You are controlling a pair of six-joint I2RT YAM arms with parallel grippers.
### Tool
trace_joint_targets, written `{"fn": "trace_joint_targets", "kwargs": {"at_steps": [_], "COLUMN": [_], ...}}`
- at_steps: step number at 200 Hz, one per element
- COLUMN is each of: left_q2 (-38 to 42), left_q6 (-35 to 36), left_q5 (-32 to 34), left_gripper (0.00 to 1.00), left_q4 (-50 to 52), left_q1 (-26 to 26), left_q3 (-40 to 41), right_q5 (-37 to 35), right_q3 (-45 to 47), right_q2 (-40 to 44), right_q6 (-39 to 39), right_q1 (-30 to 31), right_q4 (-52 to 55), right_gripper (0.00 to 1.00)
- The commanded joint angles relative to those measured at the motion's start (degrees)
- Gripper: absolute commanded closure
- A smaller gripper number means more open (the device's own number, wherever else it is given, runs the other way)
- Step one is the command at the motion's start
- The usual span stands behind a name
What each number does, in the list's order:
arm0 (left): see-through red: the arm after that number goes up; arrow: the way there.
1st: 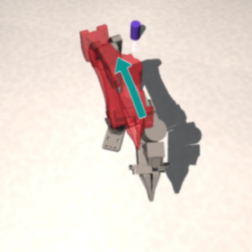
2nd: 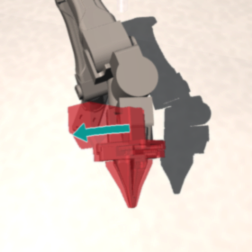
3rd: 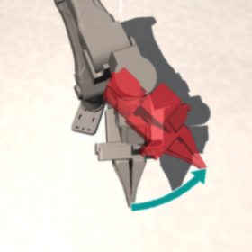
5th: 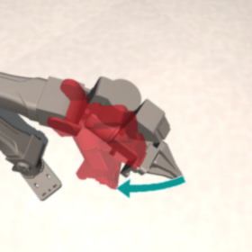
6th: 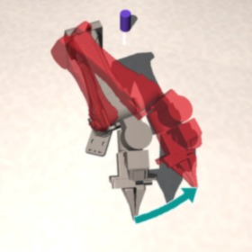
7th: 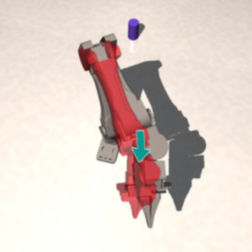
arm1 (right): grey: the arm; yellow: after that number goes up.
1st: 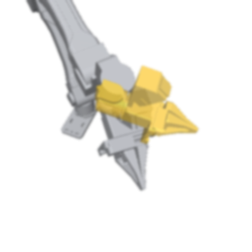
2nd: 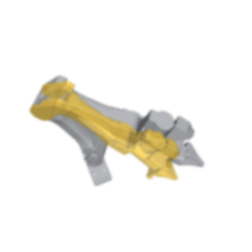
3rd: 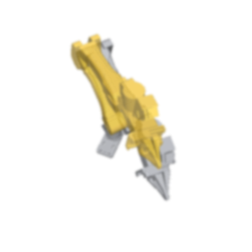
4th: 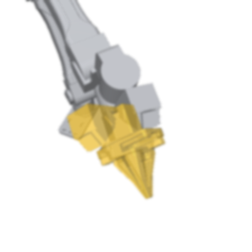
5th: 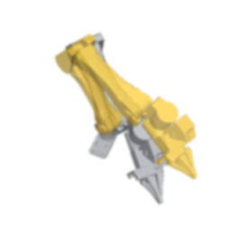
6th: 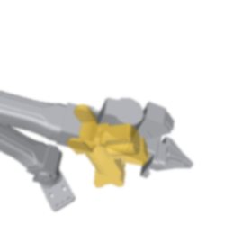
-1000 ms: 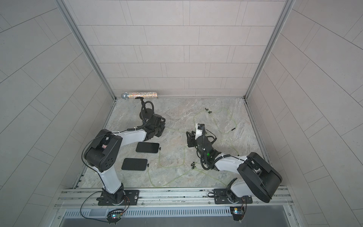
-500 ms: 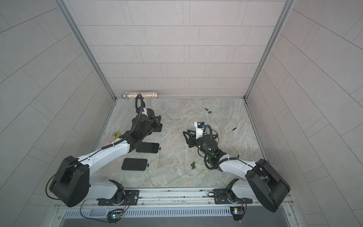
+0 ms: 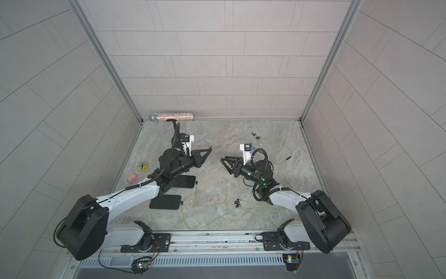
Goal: Plug wired earphones into phones
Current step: Pick up the wired earphone from the center of the board.
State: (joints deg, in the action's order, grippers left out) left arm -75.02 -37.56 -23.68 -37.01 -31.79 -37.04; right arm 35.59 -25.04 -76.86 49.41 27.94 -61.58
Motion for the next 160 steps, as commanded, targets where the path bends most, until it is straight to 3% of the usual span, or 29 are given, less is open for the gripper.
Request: {"fn": "trace_joint_targets", "kwargs": {"at_steps": [1,33,160], "left_q2": [1.5,1.9,6.9], "left_q6": [3.5,3.4,5.7], "left_q5": [-4.7,-7.7,-12.6], "left_gripper": [1.0,1.0,1.0], "left_q4": [-7.0,-12.4,-10.8], "left_q1": [-0.5,-0.8,-2.3], "left_q3": [1.7,3.8,4.7], "right_q5": [3.9,4.5,6.8], "right_q3": [-1.5,-1.4,-0.7], "right_q2": [-0.7,-0.7,-0.3], "right_q6": [4.2,5.5,8.8], "right_q1": [-0.1,-0.1,-0.3], "right_q4": [-6.4,-8.0,-15.4], "right_gripper": [0.51,0.5,0.48]}}
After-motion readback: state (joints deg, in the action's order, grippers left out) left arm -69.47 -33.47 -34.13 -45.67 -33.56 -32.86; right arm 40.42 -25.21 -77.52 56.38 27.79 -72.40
